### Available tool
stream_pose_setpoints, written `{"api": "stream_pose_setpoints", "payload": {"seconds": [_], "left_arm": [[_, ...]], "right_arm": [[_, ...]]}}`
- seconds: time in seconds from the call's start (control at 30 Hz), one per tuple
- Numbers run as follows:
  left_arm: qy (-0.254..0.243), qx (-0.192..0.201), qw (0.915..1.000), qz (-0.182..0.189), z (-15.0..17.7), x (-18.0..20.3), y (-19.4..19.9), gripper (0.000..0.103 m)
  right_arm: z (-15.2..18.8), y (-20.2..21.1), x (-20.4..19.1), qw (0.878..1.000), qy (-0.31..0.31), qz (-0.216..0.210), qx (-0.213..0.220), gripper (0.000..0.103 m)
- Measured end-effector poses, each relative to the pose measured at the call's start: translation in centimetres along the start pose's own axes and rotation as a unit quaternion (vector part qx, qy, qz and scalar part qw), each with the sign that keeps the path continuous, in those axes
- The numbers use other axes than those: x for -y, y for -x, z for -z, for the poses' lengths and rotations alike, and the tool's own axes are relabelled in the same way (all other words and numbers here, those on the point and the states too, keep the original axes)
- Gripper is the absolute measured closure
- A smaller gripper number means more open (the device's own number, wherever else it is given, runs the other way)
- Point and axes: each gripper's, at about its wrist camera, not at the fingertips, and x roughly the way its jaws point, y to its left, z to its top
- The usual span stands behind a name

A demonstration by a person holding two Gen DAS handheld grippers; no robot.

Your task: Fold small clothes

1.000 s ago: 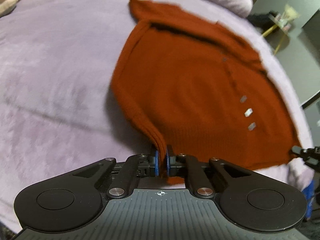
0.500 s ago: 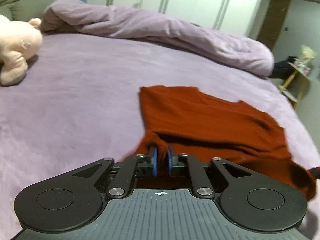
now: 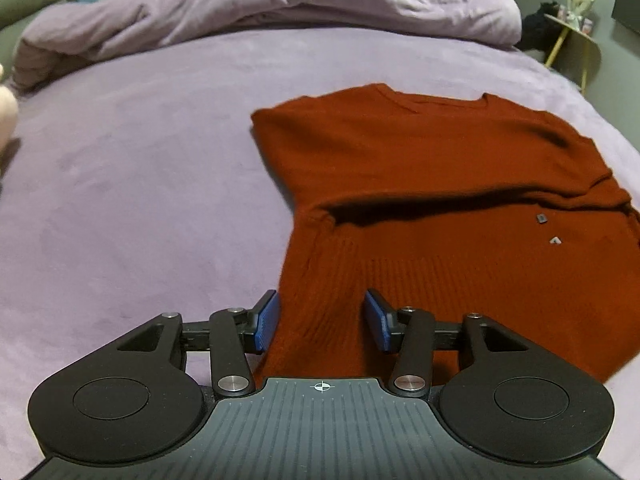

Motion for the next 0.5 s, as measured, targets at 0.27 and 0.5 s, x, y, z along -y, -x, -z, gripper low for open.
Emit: {"api": "stream_pose_setpoints", "payload": {"seconds": [0.27, 0.5], "left_arm": [[-0.009, 0.02, 0.9997, 0.006, 0.4, -0.1, 1.0, 0.083], [-0.04, 0.04, 0.9984, -0.006, 0.8, 0.9, 2.3, 0.087]], "right_arm": [[0.5, -0.2, 0.6, 1.0, -0.002, -0.021, 0.006, 0.084], [0.6, -0.2, 1.1, 0.999, -0.016, -0.027, 0.008, 0.084]]}}
